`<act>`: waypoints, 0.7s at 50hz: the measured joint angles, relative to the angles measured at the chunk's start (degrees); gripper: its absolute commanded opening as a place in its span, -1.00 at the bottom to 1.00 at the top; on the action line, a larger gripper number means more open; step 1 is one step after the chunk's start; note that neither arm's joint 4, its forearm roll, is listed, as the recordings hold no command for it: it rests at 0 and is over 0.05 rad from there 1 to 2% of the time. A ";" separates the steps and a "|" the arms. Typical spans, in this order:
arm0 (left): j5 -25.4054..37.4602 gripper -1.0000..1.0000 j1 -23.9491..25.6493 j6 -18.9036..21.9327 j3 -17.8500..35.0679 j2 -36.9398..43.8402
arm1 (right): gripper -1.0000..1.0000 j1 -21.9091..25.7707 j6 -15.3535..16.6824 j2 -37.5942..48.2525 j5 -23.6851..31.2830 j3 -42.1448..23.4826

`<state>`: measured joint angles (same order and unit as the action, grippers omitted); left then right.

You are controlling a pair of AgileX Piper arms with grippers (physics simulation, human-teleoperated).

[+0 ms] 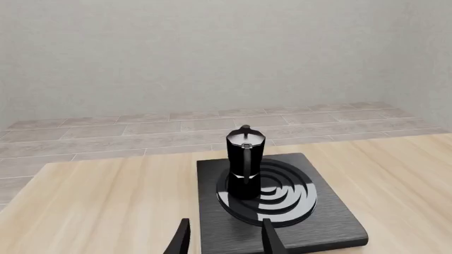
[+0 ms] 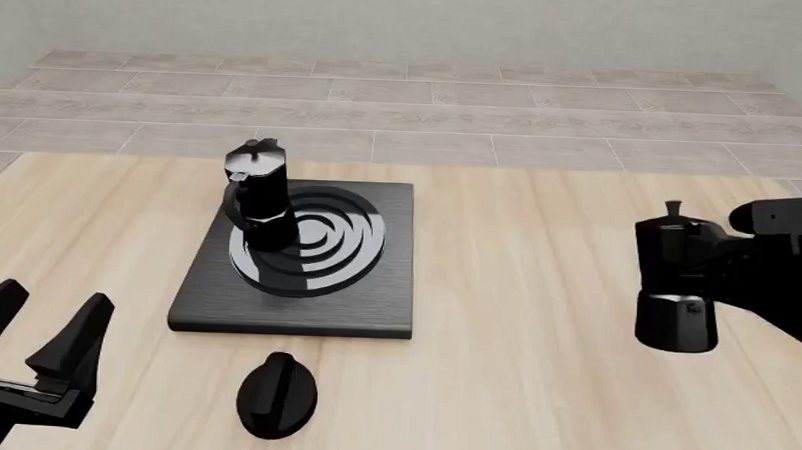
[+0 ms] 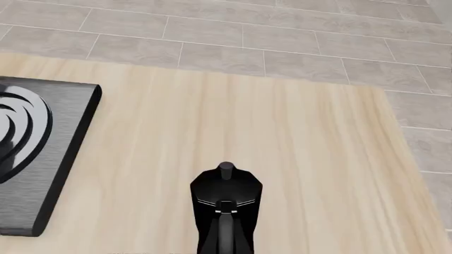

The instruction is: Put both moka pots on the stove.

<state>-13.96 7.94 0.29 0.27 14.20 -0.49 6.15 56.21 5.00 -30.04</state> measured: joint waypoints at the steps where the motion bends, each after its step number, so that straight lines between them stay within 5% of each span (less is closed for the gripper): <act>1: 0.00 1.00 0.00 0.00 0.00 0.00 | -1.00 0.13 0.04 -0.50 0.48 -0.14; 18: 0.00 1.00 0.00 0.00 0.00 0.00 | -1.00 4.21 0.38 -5.17 5.87 -3.19; 35: 0.00 1.00 0.00 0.00 0.00 0.00 | -1.00 10.61 0.06 -2.18 5.17 -7.56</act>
<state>-13.96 7.94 0.29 0.27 14.20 10.12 6.21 54.03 10.17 -37.59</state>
